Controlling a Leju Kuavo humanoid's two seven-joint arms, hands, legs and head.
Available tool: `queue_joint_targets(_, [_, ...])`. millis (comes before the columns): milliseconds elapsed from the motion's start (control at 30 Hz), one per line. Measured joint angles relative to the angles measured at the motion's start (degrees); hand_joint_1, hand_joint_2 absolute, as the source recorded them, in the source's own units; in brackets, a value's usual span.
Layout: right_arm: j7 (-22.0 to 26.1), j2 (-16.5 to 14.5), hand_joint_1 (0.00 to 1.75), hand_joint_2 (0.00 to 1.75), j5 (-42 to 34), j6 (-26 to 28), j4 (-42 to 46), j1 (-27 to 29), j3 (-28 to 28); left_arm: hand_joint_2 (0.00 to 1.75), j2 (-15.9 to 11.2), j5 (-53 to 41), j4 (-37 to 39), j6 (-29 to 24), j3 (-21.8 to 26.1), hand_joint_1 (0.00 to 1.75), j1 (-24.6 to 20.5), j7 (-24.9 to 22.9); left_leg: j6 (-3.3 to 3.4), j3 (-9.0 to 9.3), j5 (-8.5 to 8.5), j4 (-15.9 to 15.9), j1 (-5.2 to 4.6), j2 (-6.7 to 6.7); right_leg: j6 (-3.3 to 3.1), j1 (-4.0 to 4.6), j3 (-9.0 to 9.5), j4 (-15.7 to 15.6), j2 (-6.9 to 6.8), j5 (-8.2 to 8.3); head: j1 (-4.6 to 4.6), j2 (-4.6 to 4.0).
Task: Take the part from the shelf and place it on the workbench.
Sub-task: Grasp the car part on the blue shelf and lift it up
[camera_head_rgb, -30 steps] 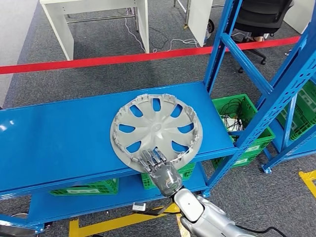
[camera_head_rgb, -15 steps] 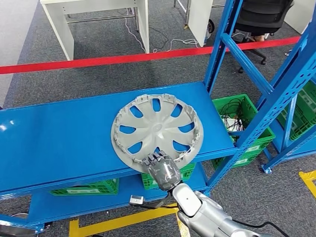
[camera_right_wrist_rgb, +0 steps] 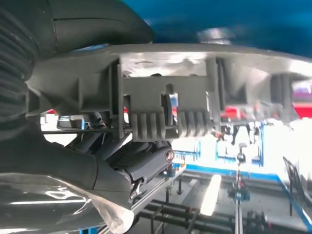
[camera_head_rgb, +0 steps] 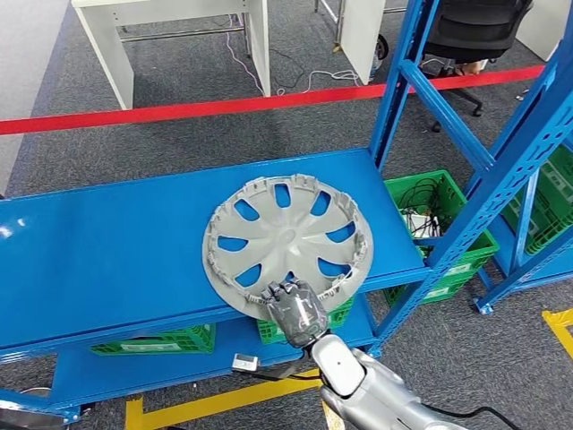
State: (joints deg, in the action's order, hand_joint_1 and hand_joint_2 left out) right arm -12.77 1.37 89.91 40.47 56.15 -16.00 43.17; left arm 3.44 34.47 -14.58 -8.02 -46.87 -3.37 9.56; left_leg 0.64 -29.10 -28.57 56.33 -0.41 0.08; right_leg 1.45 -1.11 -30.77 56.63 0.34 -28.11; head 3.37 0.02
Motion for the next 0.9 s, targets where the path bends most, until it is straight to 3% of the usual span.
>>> queue_joint_targets(33, [-0.91, 0.52, 1.73, 1.75, 0.02, -0.02, 2.15, 0.47, 0.34, 1.75, 0.04, 0.07, -0.08, -0.59, 0.03, 0.0, 0.06, 0.49, 0.0, -0.02, 0.0, 0.0, 0.0, -0.01, 0.0, 0.0, -0.01, 0.0, -0.01, 0.0, 0.0, 0.0])
queue_joint_targets(167, [-4.38, 3.23, 1.69, 1.75, -0.02, -0.09, 10.66, 1.19, 2.77, 1.75, 0.21, 0.1, -0.5, -2.35, 0.25, 0.0, 0.22, 2.67, 0.0, -0.12, 0.0, 0.0, 0.0, -0.01, 0.0, 0.0, -0.1, 0.01, 0.01, 0.0, 0.01, 0.0])
queue_joint_targets(300, [-6.49, 5.88, 1.65, 1.75, -0.1, -0.15, 17.11, 1.1, 5.26, 0.0, 0.3, -0.02, -0.89, -3.53, 0.56, 0.0, 0.32, 4.51, 0.0, -0.19, 0.0, 0.02, -0.01, -0.01, 0.01, -0.01, -0.15, 0.01, -0.01, 0.01, 0.02, 0.0])
queue_joint_targets(367, [-6.91, 7.37, 1.64, 1.75, -0.1, -0.16, 20.1, 0.83, 6.66, 0.0, 0.34, -0.28, -1.08, -4.07, 0.74, 0.0, 0.34, 5.73, 0.0, -0.21, 0.0, 0.02, -0.01, -0.02, 0.01, -0.01, -0.17, 0.01, -0.01, 0.01, 0.02, 0.0])
queue_joint_targets(500, [-6.77, 9.74, 1.64, 1.75, -0.08, -0.17, 24.49, 0.2, 8.81, 1.75, 0.43, -0.8, -1.48, -4.69, 0.98, 0.0, 0.34, 7.82, 0.0, -0.23, 0.0, 0.03, -0.01, -0.02, 0.01, -0.01, -0.2, 0.01, -0.01, 0.01, 0.01, 0.0])
queue_joint_targets(900, [-2.1, 11.67, 1.68, 1.75, -0.09, -0.22, 30.2, -0.01, 10.67, 1.75, 0.47, -0.37, -1.74, -2.32, 1.49, 0.0, 0.4, 7.27, 0.0, -0.26, 0.0, 0.02, -0.01, -0.02, 0.01, -0.01, -0.23, 0.01, -0.01, 0.01, 0.01, 0.0])
